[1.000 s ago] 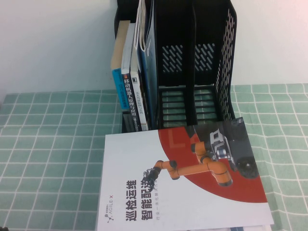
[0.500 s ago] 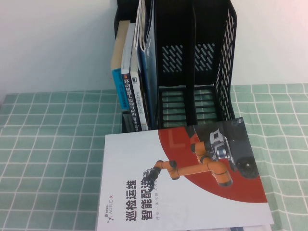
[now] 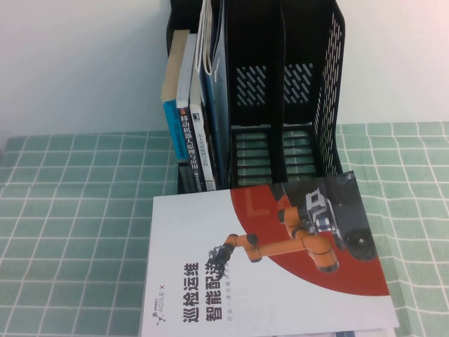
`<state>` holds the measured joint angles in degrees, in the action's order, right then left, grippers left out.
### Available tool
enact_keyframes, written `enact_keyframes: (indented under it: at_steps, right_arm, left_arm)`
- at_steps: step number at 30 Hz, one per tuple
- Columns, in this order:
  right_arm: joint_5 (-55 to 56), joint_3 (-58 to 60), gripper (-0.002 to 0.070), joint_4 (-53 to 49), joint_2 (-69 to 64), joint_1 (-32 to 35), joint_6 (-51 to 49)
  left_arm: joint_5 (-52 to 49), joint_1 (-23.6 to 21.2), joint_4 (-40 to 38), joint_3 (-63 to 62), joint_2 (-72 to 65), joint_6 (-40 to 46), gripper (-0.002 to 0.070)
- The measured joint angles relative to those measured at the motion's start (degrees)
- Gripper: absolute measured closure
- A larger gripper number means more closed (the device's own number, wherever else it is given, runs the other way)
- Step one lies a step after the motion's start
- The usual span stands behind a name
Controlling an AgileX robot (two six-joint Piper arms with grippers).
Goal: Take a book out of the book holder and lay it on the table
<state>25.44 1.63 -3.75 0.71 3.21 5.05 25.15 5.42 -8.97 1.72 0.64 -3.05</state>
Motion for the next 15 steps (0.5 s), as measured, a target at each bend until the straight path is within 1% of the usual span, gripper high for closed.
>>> enact_keyframes:
  at_steps: [2, 4, 7, 10, 13, 15]
  right_arm:
    - [0.1, 0.0, 0.0678, 0.2, 0.0, 0.0, 0.8]
    - [-1.4, -0.5, 0.0678, 0.0, 0.0, 0.0, 1.5]
    - [-8.9, -4.4, 0.0678, -2.6, 0.0, 0.0, 1.9]
    - [-16.9, -9.8, 0.0678, -6.4, 0.0, 0.0, 2.3]
    - [-23.5, -14.5, 0.0678, -8.5, 0.0, 0.0, 2.3]
    - [-27.2, -16.8, 0.0678, -8.5, -0.1, 0.0, 2.3]
  left_arm:
    - [-1.8, 0.0, -2.0, -0.3, 0.0, -1.5, 0.0676]
    - [-8.4, 0.0, -2.7, -2.6, 0.0, -2.1, 0.0676]
    - [-21.2, 0.0, -2.9, -8.6, -0.1, -2.2, 0.0676]
    - [-28.7, 0.0, -2.1, -15.3, -2.9, -2.3, 0.0676]
    - [-30.5, 0.0, -0.4, -19.6, -7.5, -1.8, 0.0676]
    - [-27.3, 0.0, 0.0, -20.7, -10.4, -1.8, 0.0676]
